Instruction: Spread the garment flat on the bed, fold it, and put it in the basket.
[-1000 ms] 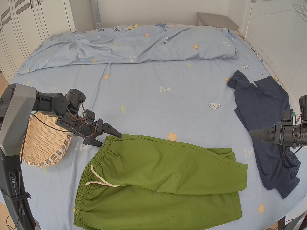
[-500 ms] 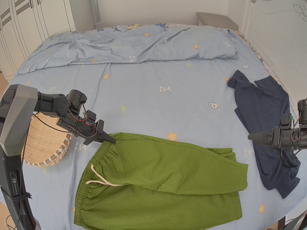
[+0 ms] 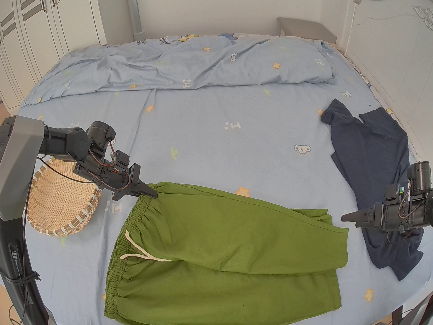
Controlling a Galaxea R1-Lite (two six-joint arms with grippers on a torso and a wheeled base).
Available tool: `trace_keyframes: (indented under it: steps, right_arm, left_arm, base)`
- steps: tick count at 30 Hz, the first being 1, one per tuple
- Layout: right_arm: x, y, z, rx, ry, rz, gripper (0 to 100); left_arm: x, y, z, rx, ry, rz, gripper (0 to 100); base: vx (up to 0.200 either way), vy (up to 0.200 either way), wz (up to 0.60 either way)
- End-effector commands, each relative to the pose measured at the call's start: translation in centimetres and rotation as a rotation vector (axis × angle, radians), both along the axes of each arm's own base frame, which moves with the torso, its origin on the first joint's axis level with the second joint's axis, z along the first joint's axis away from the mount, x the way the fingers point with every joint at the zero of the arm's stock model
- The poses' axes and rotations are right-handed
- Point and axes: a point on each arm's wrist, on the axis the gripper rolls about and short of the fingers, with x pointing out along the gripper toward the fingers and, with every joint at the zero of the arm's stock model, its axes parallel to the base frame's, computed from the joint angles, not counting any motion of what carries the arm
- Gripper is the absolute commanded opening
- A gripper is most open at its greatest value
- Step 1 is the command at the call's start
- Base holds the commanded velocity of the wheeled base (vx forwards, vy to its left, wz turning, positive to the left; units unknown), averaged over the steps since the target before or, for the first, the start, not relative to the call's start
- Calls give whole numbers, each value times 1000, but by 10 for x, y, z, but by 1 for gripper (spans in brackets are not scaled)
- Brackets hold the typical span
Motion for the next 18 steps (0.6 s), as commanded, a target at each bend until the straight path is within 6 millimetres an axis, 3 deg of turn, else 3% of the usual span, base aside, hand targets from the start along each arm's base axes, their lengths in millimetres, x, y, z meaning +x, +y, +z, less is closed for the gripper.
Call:
trace_keyframes:
  steps: [1, 5, 18]
  right_arm:
    - [6, 1, -32, 10, 105, 7, 100]
    - [10, 8, -45, 11, 128, 34, 100]
    - [15, 6, -50, 10, 139, 26, 100]
  left_arm:
    - [-2, 0, 5, 0, -12, 0, 0]
    - [-1, -1, 5, 0, -11, -1, 0]
    - [-2, -2, 5, 0, -8, -6, 0]
  base:
    - [0, 0, 0]
    - [0, 0, 0]
    - [0, 0, 0]
